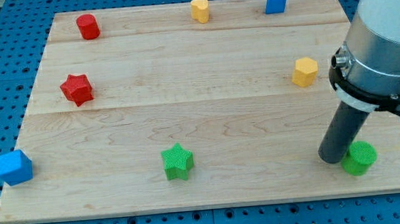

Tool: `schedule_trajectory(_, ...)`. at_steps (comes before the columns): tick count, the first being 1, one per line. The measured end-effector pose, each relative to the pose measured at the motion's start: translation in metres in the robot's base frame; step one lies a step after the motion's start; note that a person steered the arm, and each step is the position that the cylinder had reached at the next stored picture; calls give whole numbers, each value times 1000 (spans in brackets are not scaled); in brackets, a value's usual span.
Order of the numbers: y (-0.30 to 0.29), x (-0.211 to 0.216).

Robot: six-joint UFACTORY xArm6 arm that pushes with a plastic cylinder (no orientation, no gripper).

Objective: Move the green star towards the bottom right

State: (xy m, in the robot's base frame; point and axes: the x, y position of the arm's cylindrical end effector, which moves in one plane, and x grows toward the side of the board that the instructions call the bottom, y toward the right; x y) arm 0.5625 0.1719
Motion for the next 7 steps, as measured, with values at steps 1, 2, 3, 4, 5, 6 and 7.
schedule_trajectory(1,-3,-11)
schedule_trajectory(2,-15,-5)
schedule_trajectory(3,-23,2)
schedule_trajectory(4,-28,8)
schedule_trajectory(5,-28,13)
schedule_trajectory(6,-36,7)
schedule_trajectory(7,-44,-4)
